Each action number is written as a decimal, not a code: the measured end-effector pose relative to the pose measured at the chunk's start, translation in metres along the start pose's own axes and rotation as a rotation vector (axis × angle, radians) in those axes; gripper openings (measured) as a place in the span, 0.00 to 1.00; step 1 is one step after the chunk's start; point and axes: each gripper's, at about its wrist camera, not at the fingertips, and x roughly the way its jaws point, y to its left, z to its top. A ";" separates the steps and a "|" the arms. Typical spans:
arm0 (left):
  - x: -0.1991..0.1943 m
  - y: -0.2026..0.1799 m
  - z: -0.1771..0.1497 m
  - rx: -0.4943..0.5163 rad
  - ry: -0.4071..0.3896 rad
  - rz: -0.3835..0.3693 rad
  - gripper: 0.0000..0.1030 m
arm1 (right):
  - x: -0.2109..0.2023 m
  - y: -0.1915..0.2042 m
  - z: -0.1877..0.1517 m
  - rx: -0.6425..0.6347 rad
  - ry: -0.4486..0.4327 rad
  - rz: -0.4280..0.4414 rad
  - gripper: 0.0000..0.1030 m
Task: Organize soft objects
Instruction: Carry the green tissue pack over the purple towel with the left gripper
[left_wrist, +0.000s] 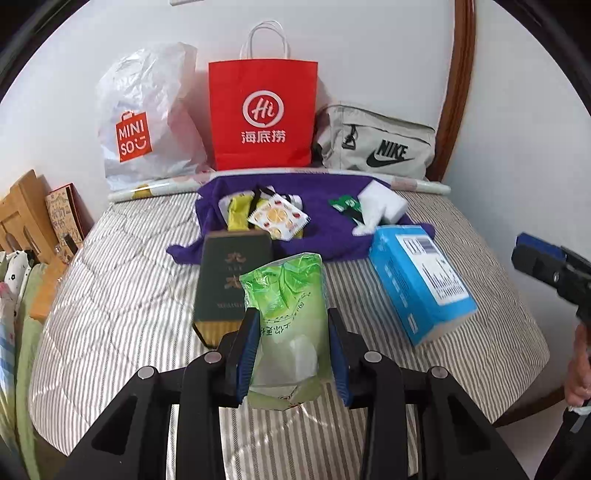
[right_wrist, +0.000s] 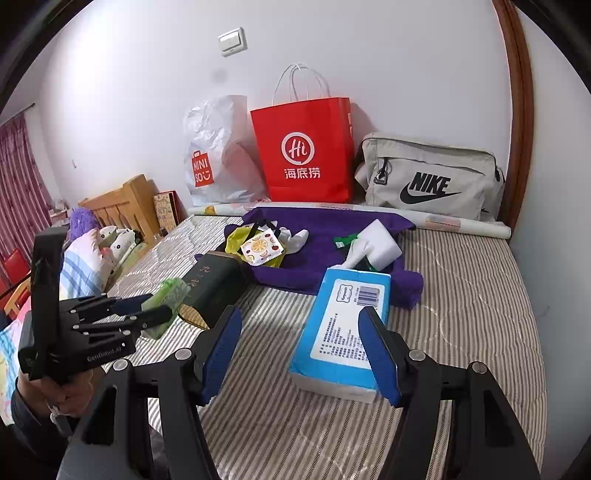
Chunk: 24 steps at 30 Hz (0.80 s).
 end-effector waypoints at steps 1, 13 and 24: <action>0.001 0.002 0.003 -0.004 -0.001 0.000 0.33 | 0.002 0.000 0.001 0.001 0.004 -0.002 0.63; 0.036 0.025 0.057 -0.024 -0.007 -0.041 0.33 | 0.033 -0.009 0.015 0.028 0.044 -0.031 0.63; 0.109 0.012 0.102 -0.014 0.070 -0.120 0.33 | 0.049 -0.030 0.029 0.055 0.041 -0.077 0.63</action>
